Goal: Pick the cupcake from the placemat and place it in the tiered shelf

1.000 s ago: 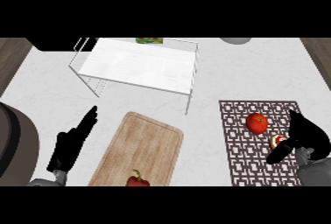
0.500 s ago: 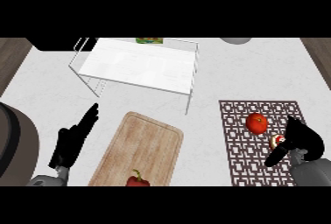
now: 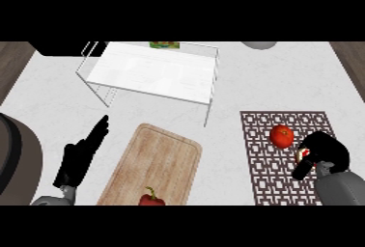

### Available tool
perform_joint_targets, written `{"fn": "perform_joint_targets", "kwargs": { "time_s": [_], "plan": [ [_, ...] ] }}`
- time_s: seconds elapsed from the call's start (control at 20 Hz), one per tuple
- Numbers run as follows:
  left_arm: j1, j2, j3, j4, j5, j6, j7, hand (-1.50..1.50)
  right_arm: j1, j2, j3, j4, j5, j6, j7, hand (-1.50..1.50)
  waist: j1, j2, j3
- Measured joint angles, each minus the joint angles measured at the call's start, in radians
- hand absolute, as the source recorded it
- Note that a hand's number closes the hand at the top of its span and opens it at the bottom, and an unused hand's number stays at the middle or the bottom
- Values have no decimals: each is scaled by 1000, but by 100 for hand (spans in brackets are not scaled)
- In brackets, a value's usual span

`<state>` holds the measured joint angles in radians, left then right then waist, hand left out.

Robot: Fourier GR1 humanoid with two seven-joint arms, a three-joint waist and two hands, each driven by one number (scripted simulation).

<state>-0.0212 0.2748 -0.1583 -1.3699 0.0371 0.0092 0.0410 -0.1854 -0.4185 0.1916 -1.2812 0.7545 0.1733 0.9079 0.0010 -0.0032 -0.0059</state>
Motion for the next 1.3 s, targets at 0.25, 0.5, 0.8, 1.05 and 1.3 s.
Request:
{"fn": "perform_joint_targets", "kwargs": {
  "time_s": [0.25,0.5,0.8,1.05,1.3],
  "plan": [
    [-11,-24,14,2,-30,-2,12,0,-17,22,-14,42,70,-36,-39,150,-1,-4,-6],
    [-7,-27,29,-6,-31,-12,24,0,-14,111,57,-59,162,-51,51,150,-7,-6,-6],
    [-3,-35,14,2,-45,-13,13,0,-34,331,332,-213,257,-115,199,150,15,-7,0],
    [-10,-34,24,13,-43,-16,14,0,-53,380,504,-325,343,-144,297,150,9,-7,2],
    [1,-27,35,6,-33,-23,23,0,-100,393,539,-436,487,-123,326,150,-1,-12,2]
  ]
}}
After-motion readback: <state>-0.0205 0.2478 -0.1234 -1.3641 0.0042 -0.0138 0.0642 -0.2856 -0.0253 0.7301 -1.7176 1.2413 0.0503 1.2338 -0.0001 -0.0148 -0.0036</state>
